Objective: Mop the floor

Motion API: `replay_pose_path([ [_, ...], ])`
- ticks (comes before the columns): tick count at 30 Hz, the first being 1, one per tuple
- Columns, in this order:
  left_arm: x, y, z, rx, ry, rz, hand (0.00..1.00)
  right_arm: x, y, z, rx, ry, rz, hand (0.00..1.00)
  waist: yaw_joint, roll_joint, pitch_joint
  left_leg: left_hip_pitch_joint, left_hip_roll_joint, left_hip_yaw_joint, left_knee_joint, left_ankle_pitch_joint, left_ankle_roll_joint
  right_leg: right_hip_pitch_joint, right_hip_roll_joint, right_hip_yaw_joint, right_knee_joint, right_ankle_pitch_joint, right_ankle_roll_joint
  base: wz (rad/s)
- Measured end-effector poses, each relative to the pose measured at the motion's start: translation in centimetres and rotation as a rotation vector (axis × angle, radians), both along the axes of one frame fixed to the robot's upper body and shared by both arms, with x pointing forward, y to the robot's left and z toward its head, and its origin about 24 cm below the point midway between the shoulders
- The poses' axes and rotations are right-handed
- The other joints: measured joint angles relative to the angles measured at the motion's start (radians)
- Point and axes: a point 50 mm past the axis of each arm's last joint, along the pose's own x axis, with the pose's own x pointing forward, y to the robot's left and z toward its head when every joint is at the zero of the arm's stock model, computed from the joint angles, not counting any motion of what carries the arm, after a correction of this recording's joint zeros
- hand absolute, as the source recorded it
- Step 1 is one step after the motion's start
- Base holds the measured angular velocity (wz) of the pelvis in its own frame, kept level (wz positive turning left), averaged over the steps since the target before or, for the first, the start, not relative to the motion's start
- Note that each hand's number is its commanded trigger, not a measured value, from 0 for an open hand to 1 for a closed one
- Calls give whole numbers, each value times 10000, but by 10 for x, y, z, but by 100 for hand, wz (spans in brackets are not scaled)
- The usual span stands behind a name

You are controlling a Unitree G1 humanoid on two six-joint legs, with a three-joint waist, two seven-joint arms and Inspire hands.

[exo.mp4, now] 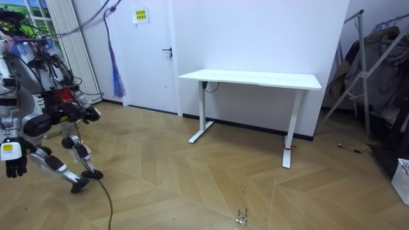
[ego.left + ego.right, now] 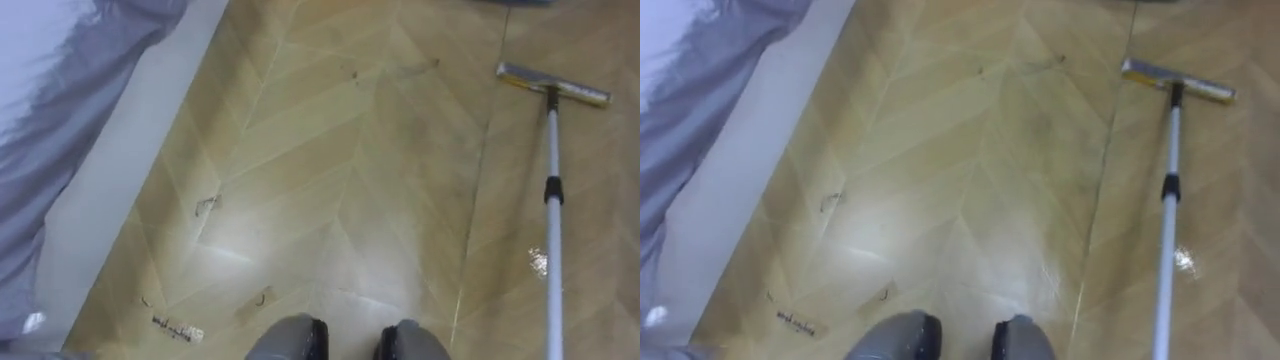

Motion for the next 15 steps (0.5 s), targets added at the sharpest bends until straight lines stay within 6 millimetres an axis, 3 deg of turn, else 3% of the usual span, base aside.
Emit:
replay_pose_path([
  [1, -2, 7, 2, 200, -41, -80, 0, 18, 2, 6, 177, -614, -2, 100, 60, -172, 4, -341, 106, -52, -1079, -336, 76, 120, 17, -1, -6, -116, 21, 7],
  [2, -5, 10, 3, 275, -44, -102, 0, 25, 4, 8, 267, -862, 56, 100, 91, -242, 3, -440, 131, -132, -1859, -339, 59, 234, 23, -3, -41, -178, 45, 0],
  [3, -8, 11, 4, 304, -13, -294, 0, 30, 5, 10, 403, -1130, 33, 100, 280, -275, -3, -457, 278, -241, -3428, -256, -9, 583, 91, -25, -221, -275, 151, -10],
  [4, -12, 11, 3, 221, 62, -412, 0, 27, 6, 8, 545, -1084, -66, 100, 338, -218, -23, -336, 395, -334, -4539, 127, 99, 1056, 48, -95, -355, -483, 197, -10],
  [5, -15, 11, 3, 155, 133, -403, 0, 21, 7, 5, 648, -966, -104, 100, 334, -222, -34, -271, 382, -282, -4656, 336, 174, 1313, -26, -125, -429, -617, 257, 10],
  [6, -16, 10, 3, 27, 163, -484, 0, 5, 7, -2, 815, -644, -206, 100, 292, -213, -118, 33, 358, -129, -4637, 252, 400, 1744, -190, -215, -687, -845, 425, 32],
  [7, -12, 9, 2, -108, 52, -620, 0, -12, 5, -7, 840, -285, -357, 100, 188, -183, -102, 311, 332, 59, -4662, 44, 742, 2195, -336, -318, -1028, -874, 618, 39],
  [8, -10, 8, 2, -138, 5, -738, 0, -22, 4, -9, 834, -90, -450, 100, 144, -167, -110, 431, 234, 72, -4667, -46, 893, 2364, -440, -357, -1072, -863, 663, 40],
  [9, -1, 7, 3, -157, -165, -946, 0, -42, 1, -14, 771, 368, -634, 100, 81, -150, -102, 687, -54, 60, -4631, -186, 1151, 2386, -614, -368, -499, -635, 883, 41],
  [10, 8, 4, 3, -84, -348, -1254, 0, -63, -3, -16, 676, 905, -806, 100, -66, -8, -94, 965, -341, 37, -4592, -450, 1343, 2196, -803, -221, 452, 3, 1044, 43],
  [11, 13, 2, 3, -81, -446, -1365, 0, -75, -4, -18, 610, 1211, -895, 100, -162, 83, -114, 1073, -449, 5, -4595, -562, 1436, 2028, -793, -37, 900, 461, 1107, 51],
  [12, 23, -2, 4, -68, -776, -1614, 0, -98, -5, -20, 507, 1802, -1084, 100, -321, 302, -237, 1167, -646, -132, -4619, -667, 1610, 1596, -739, 225, 1663, 1215, 1208, 37],
  [13, 28, -4, 4, -42, -947, -1715, 0, -107, -4, -21, 511, 2022, -1150, 100, -342, 392, -251, 1206, -697, -148, -4639, -735, 1665, 1363, -726, 274, 1902, 1328, 1244, 32],
  [15, 42, -10, 6, -53, -1425, -1958, 0, -136, 6, -27, 544, 2745, -1336, 100, -563, 785, -211, 1442, -848, -341, -4773, -964, 1758, 246, -507, 516, 2118, 1309, 1240, 21],
])
